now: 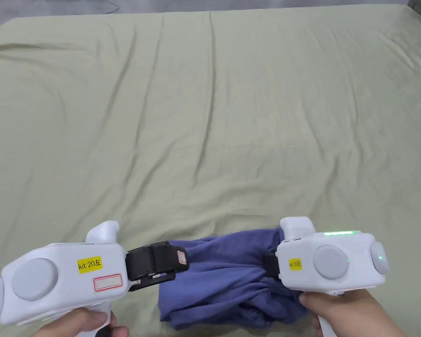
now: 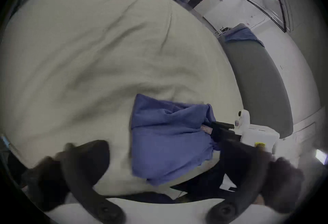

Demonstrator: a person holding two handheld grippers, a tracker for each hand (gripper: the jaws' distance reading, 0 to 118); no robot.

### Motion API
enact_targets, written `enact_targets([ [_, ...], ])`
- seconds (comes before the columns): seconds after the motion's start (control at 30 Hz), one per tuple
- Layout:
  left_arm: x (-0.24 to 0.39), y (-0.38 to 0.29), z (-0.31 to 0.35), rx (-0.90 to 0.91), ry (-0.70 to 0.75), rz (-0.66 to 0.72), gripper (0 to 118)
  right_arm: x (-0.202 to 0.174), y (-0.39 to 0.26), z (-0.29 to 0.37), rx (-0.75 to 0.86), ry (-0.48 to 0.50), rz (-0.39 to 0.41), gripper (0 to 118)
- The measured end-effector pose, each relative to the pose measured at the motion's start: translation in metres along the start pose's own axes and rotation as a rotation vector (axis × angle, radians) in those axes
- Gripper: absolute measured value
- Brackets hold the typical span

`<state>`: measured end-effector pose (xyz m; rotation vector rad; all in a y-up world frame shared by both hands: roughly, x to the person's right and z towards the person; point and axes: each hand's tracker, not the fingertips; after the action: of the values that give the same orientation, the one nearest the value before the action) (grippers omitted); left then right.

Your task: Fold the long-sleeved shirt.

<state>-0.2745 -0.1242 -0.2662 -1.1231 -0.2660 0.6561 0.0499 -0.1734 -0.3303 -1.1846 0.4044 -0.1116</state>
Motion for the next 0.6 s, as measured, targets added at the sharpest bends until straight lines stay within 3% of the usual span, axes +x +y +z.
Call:
enact_targets([
  [0.13, -0.017, 0.016, -0.04, -0.142, -0.018, 0.087, 112, 0.019, -0.003, 0.001, 0.008, 0.103, -0.132, 0],
  [0.2, -0.02, 0.017, -0.063, -0.17, -0.045, 0.095, 65, 0.03, -0.003, -0.001, 0.004, 0.156, -0.193, 0],
  [0.23, -0.017, 0.017, -0.071, -0.163, -0.002, 0.08, 57, 0.033, -0.004, -0.002, 0.002, 0.175, -0.219, 0],
  [0.27, -0.013, 0.02, -0.076, -0.204, 0.066, 0.079, 57, 0.037, -0.004, -0.003, 0.0, 0.198, -0.245, 0],
  [0.3, -0.008, 0.024, -0.072, -0.182, 0.021, 0.06, 51, 0.04, -0.005, -0.003, -0.002, 0.212, -0.263, 0],
  [0.37, -0.001, 0.023, -0.067, -0.162, 0.036, -0.011, 14, 0.043, -0.004, -0.003, -0.002, 0.225, -0.279, 0],
  [0.47, 0.013, 0.015, -0.066, -0.196, -0.022, -0.041, 14, 0.041, -0.004, 0.0, -0.004, 0.227, -0.309, 0],
  [0.53, 0.019, 0.007, -0.057, -0.155, 0.047, -0.133, 14, 0.037, -0.002, 0.008, -0.018, 0.216, -0.35, 0],
  [0.6, 0.02, 0.008, -0.039, -0.085, 0.076, -0.128, 14, 0.028, 0.002, 0.021, -0.016, 0.141, -0.41, 0],
])
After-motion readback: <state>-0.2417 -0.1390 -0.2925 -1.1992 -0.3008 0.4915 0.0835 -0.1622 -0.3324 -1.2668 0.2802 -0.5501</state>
